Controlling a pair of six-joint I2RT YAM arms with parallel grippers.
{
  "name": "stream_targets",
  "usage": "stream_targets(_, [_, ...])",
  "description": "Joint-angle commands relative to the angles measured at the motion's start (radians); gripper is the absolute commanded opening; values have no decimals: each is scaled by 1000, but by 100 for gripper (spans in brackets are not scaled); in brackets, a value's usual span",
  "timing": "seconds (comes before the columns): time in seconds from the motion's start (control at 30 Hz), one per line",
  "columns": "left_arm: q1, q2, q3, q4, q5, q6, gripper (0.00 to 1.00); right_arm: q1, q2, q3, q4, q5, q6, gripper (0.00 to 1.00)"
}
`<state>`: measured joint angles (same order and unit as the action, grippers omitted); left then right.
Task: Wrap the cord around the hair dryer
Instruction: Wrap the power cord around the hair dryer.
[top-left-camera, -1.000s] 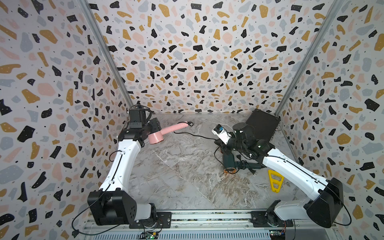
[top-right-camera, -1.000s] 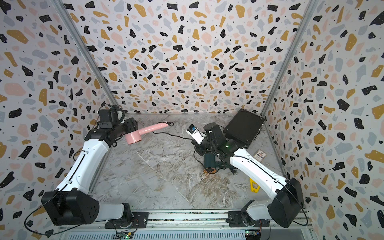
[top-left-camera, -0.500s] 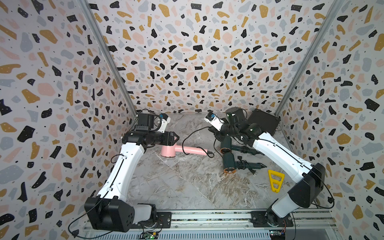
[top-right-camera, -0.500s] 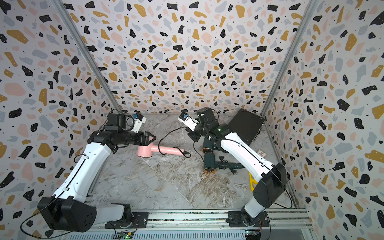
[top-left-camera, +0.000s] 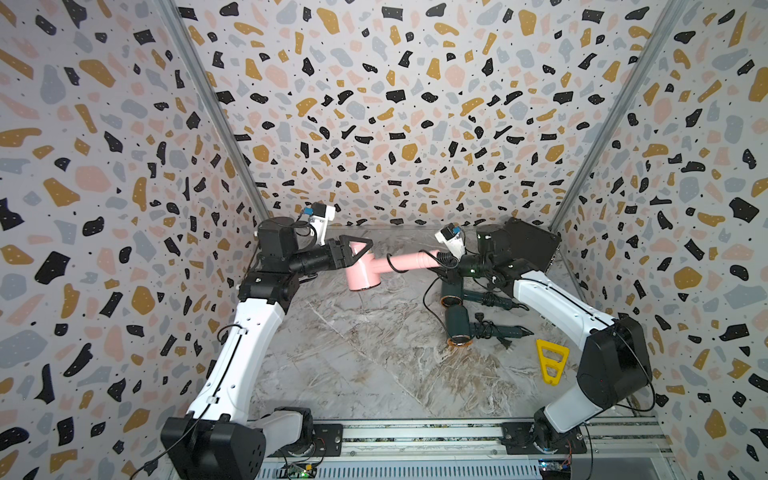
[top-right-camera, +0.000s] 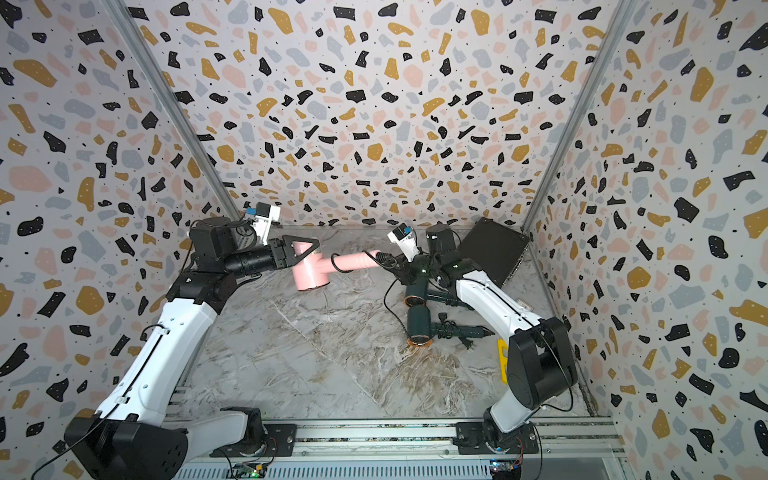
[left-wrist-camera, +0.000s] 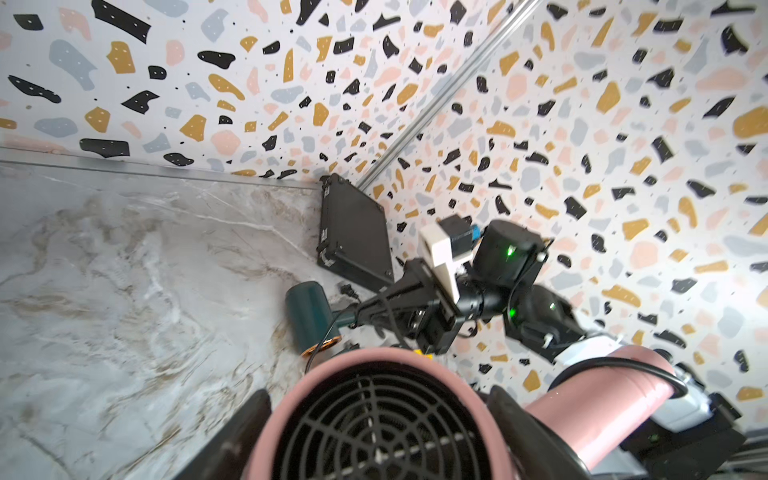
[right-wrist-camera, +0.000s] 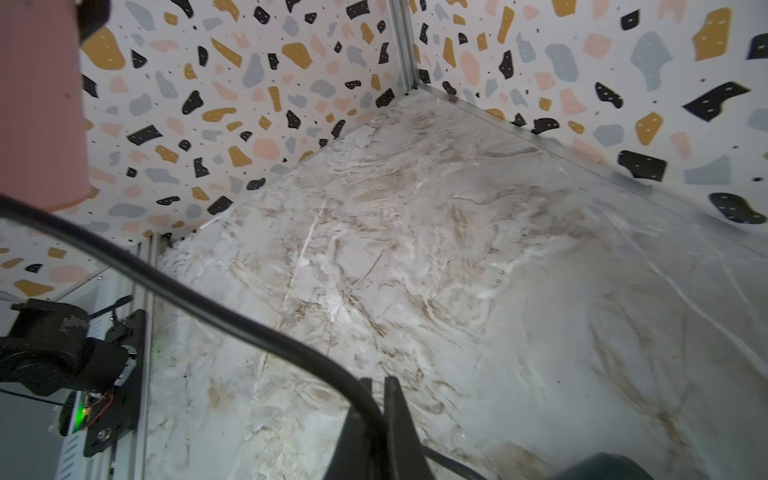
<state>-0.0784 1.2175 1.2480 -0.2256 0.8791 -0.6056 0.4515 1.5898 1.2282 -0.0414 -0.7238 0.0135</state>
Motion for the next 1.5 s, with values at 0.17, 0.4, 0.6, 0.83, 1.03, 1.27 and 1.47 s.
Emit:
stream_targets(0.17, [4,22,76,-20,-256,-83,0,98,-120,-183,210,-29,107,0])
stream_targets(0.4, [-20,31,211,-276,-329,71,0,108,-197,-231,180,-39,130,49])
stream_targets(0.6, [-20,36,279,-370,-333,111,0,107,-238,-281,10,96,62,61])
stream_targets(0.83, [-20,60,336,-387,-289,108,0,157,-294,-436,-92,193,54,61])
stream_targets(1.03, [-20,74,358,-381,-270,104,0,256,-226,-448,-216,342,8,59])
stream_targets(1.27, [-20,82,349,-340,-222,77,0,282,-124,-465,-209,461,-12,60])
stream_targets(1.47, [-17,86,332,-307,-176,51,0,293,-47,-457,-126,498,-18,61])
